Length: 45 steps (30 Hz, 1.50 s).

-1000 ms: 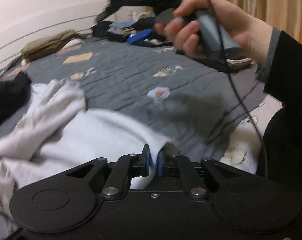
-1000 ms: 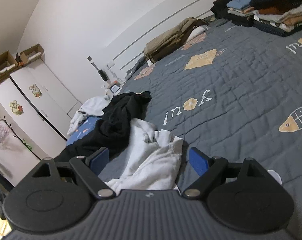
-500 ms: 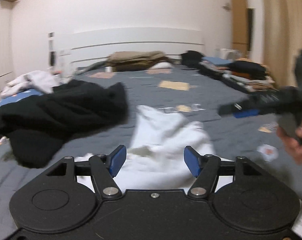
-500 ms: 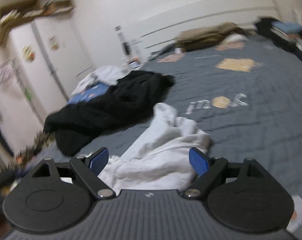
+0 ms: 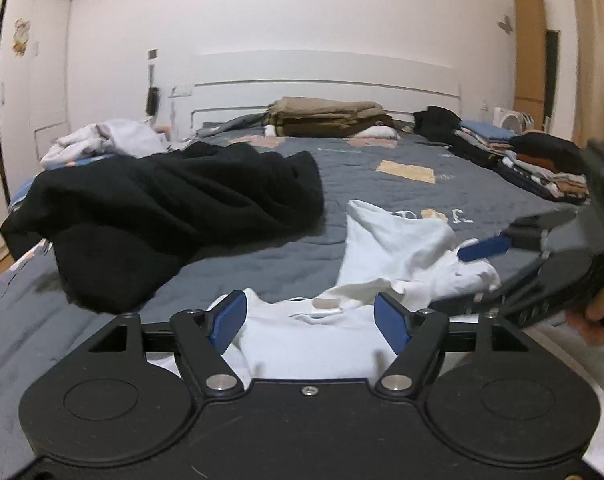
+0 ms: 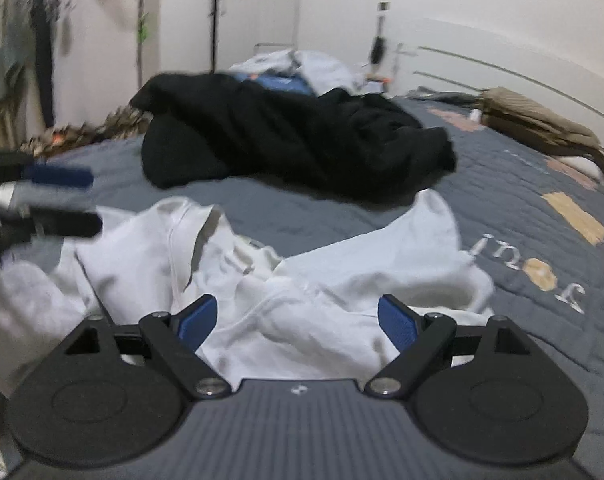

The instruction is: Fold clothes

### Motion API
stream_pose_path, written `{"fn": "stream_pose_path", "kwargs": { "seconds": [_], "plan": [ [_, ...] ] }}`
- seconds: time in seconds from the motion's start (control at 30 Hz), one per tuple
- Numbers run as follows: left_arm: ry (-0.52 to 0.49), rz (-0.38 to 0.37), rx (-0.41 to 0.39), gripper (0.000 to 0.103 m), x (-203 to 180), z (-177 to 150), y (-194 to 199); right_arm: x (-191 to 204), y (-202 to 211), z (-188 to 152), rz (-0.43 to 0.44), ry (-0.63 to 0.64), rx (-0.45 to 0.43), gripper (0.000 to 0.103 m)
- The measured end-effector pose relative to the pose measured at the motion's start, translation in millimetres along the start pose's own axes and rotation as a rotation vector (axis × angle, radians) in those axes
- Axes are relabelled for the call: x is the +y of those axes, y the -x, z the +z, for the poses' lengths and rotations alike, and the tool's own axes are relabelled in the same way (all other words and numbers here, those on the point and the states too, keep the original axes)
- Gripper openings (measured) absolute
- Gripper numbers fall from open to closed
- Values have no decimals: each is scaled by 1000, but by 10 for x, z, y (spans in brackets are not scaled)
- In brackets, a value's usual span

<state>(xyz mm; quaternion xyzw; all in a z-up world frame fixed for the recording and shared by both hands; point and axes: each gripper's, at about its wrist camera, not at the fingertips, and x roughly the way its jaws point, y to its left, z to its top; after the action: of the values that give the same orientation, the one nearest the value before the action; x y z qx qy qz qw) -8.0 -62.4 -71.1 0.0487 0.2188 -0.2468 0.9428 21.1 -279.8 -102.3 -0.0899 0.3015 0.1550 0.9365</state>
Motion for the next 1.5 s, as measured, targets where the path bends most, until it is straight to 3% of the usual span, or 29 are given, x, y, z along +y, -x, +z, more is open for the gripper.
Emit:
{"fn": "stream_pose_path", "kwargs": {
  "seconds": [0.17, 0.23, 0.3, 0.37, 0.5, 0.6, 0.73, 0.83, 1.03, 1.13, 1.4, 1.5],
  "plan": [
    [41, 21, 17, 72, 113, -13, 8, 47, -248, -61, 28, 1, 16, 85],
    [49, 28, 23, 72, 148, -11, 0, 43, -276, -102, 44, -33, 3, 73],
    [56, 35, 26, 72, 173, -4, -18, -17, -288, -127, 68, -94, 5, 20],
    [67, 37, 22, 72, 197, 9, -16, -127, -267, -108, 87, -173, 5, 12],
    [91, 41, 10, 72, 251, 29, 15, -449, 150, -12, 79, -354, -132, 9],
    [106, 41, 17, 72, 278, 36, -5, -660, 561, 42, 49, -470, -242, 9],
    [96, 2, 31, 72, 259, 51, -35, -700, 1011, 80, -8, -444, -244, 9],
    [72, -71, 38, 74, 225, 87, -73, -565, 1198, -87, -20, -408, -198, 9],
    [-19, -198, 58, 74, 115, 194, -306, -490, 1219, -395, -1, -435, -161, 11],
    [-26, -255, 85, 74, 90, 230, -483, -534, 1208, -412, 12, -439, -204, 17],
    [-29, -342, 162, 74, 128, 222, -945, -704, 1259, -459, 15, -427, -266, 69],
    [3, -361, 203, 74, 206, 219, -1118, -775, 1279, -509, 45, -456, -297, 81]
  ]
}}
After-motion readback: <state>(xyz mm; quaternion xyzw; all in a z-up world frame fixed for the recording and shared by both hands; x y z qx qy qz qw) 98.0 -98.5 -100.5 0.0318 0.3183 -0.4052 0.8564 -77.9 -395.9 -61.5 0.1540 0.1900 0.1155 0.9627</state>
